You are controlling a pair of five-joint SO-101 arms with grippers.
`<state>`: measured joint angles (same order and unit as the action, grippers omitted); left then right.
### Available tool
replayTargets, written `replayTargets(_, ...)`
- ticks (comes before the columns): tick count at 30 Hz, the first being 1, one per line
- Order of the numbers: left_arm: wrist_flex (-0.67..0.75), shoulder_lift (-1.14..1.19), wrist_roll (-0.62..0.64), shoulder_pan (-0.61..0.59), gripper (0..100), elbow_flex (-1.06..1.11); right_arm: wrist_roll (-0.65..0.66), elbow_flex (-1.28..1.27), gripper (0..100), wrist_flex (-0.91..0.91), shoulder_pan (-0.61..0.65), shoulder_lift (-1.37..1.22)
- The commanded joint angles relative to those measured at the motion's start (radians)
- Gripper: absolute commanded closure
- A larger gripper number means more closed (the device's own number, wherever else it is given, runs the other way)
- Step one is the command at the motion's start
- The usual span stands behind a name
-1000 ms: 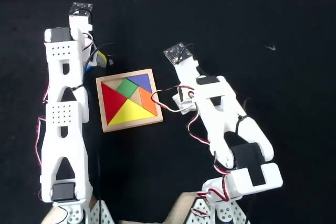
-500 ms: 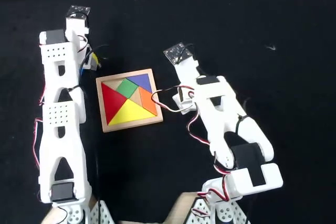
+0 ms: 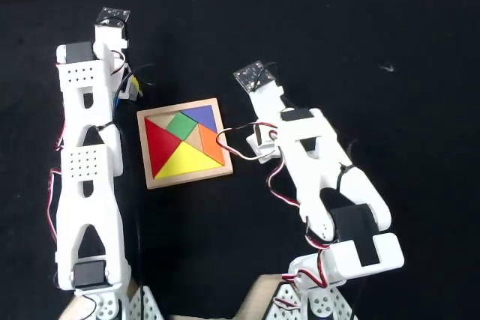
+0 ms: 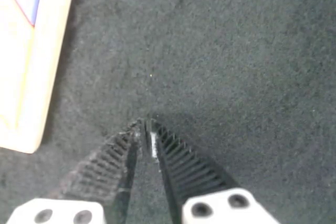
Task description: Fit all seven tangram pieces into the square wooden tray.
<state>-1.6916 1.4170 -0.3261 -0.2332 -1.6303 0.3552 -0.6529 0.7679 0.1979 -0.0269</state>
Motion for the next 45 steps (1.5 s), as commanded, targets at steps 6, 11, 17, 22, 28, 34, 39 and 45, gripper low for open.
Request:
replayTargets(6, 0.005, -0.023, -0.011, -0.018, 87, -0.028, 0.009, 0.048, 98.7, -0.009, -0.009, -0.004)
replayTargets(11, 0.006, -0.023, -0.011, -0.015, 95, -0.030, 0.009, 0.048, 98.7, -0.009, -0.009, -0.004)
replayTargets(17, -0.008, -0.043, -0.012, 0.018, 97, -0.031, 0.009, 0.048, 98.7, -0.009, -0.009, -0.004)
replayTargets(22, -0.074, -0.259, -0.087, 0.107, 97, 0.008, 0.009, 0.048, 98.7, -0.009, -0.009, -0.004)
replayTargets(28, -0.074, -0.543, -0.275, 0.216, 97, 0.329, 0.009, 0.048, 98.7, -0.008, -0.015, 0.004)
replayTargets(34, -0.066, -0.850, -0.578, 0.320, 97, 0.860, 0.006, 0.048, 98.7, -0.009, -0.032, 0.004)
replayTargets(39, 0.152, -1.002, -0.724, 0.318, 97, 1.196, 0.003, 0.054, 98.7, -0.017, -0.058, 0.005)
replayTargets(45, 0.545, -1.042, -0.732, 0.318, 97, 1.547, 0.003, 0.050, 98.7, -0.046, -0.055, -0.002)
